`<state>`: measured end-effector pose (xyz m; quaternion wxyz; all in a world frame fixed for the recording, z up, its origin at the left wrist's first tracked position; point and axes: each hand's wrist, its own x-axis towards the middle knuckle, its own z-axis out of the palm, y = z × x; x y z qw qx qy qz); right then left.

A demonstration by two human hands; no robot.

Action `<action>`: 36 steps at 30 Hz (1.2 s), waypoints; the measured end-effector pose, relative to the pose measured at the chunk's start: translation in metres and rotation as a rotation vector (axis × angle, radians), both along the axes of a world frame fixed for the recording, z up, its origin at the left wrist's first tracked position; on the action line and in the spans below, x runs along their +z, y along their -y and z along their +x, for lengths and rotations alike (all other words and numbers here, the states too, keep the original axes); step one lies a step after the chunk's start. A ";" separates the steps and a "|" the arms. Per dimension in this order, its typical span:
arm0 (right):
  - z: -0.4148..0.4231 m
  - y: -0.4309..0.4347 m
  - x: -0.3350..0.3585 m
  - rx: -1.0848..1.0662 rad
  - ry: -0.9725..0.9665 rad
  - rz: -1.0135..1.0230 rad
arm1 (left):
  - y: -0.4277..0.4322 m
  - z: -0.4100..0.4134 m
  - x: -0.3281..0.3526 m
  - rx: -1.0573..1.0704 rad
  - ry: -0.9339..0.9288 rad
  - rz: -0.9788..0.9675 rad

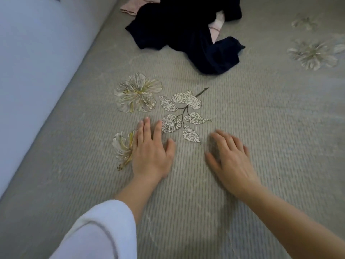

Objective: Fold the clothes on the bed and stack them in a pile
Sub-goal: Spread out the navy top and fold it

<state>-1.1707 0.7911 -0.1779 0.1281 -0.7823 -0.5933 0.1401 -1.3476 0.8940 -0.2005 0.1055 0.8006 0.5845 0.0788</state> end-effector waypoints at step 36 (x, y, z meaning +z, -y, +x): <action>-0.011 0.058 0.019 0.000 -0.566 0.267 | 0.032 -0.007 0.001 -0.011 0.244 0.108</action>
